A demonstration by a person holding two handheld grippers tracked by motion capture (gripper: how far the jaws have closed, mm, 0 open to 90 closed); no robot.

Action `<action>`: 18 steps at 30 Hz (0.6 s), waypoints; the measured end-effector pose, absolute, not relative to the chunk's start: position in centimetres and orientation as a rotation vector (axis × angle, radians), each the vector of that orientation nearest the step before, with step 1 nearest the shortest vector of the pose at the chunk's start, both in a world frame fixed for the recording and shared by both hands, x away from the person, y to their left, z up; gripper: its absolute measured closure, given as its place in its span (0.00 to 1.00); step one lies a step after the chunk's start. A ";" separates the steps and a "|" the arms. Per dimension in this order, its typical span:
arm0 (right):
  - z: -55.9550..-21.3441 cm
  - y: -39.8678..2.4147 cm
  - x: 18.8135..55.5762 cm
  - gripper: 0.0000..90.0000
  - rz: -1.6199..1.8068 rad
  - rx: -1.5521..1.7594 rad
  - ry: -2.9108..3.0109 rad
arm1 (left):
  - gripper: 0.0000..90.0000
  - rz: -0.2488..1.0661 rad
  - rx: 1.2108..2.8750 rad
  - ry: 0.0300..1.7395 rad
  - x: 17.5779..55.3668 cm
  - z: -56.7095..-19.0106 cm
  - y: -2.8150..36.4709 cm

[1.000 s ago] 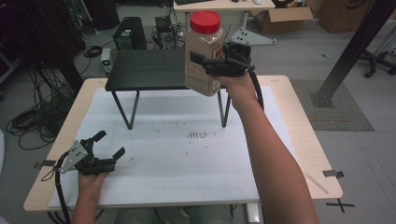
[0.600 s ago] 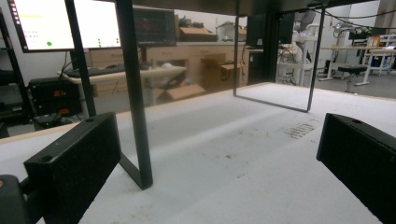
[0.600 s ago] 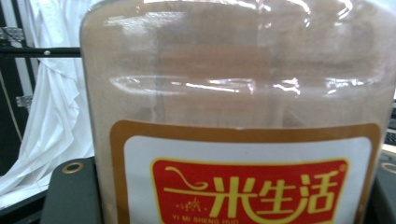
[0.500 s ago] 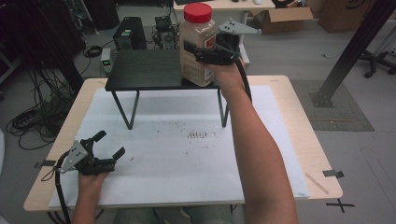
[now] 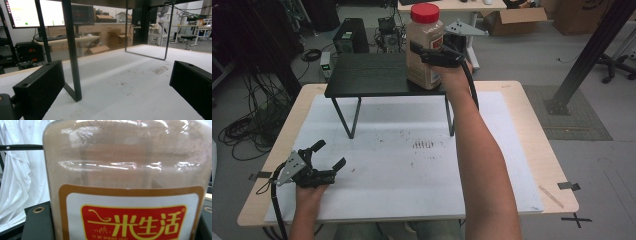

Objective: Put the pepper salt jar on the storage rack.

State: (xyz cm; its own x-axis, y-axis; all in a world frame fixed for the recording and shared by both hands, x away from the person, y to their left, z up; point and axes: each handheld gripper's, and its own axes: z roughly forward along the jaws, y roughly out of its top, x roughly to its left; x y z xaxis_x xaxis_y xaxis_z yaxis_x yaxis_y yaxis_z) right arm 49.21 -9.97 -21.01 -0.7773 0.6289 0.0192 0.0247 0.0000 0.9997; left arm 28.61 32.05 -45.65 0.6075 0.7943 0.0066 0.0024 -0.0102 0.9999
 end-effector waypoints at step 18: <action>-21.0 -10.0 49.1 0.26 1.823 0.665 1.849 | 0.00 0.721 1.460 0.716 28.6 -45.7 32.1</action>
